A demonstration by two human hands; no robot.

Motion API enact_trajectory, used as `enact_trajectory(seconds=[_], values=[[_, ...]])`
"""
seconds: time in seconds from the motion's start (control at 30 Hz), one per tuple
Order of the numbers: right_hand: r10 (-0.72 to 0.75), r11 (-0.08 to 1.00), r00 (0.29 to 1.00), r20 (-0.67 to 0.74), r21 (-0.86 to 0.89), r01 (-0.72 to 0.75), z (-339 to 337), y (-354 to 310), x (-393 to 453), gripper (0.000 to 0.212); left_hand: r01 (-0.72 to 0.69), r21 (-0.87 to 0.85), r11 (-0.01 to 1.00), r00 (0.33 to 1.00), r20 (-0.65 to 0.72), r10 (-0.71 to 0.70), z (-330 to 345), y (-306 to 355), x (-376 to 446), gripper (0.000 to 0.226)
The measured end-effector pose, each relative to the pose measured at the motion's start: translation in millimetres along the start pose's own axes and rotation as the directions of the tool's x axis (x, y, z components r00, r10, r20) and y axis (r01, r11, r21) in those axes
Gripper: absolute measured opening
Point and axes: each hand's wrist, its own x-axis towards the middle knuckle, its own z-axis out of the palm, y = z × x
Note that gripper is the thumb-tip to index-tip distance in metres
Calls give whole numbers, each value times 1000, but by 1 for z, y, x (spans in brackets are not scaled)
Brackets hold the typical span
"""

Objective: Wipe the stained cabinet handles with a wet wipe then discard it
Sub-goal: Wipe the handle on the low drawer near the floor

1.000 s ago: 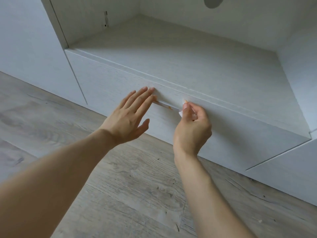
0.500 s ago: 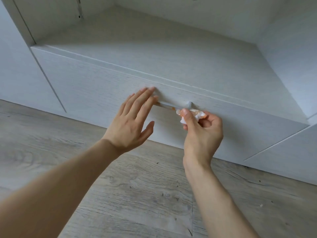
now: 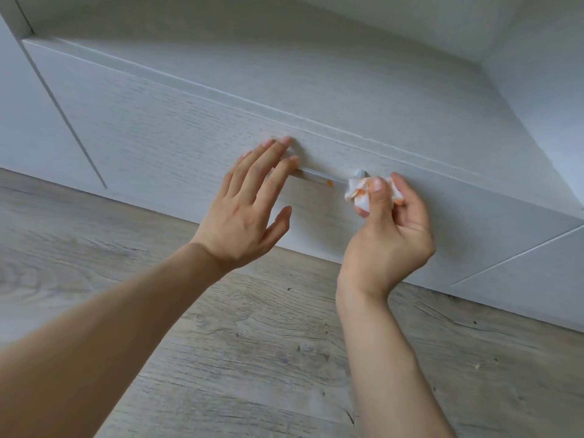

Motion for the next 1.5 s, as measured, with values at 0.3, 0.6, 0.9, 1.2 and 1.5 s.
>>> enact_trajectory(seconds=[0.3,0.6,0.9,1.2,1.5], values=[[-109,985,979,173,-117,131,-1,15,-15,29,-11,12,1000,1000,-23,11,4,0,0,53],[-92,993,988,125,-62,100,-4,9,-14,18,16,2,1000,999,-49,-16,11,2,0,53],[66,995,995,-72,78,-60,2,-1,2,14,0,-4,1000,999,-36,0,7,0,0,52],[-11,998,998,66,-61,15,3,4,-15,17,-19,13,1000,999,-27,19,4,-2,0,55],[-30,997,995,91,-75,37,0,7,-14,18,-2,15,1000,1000,-27,2,6,1,0,55]])
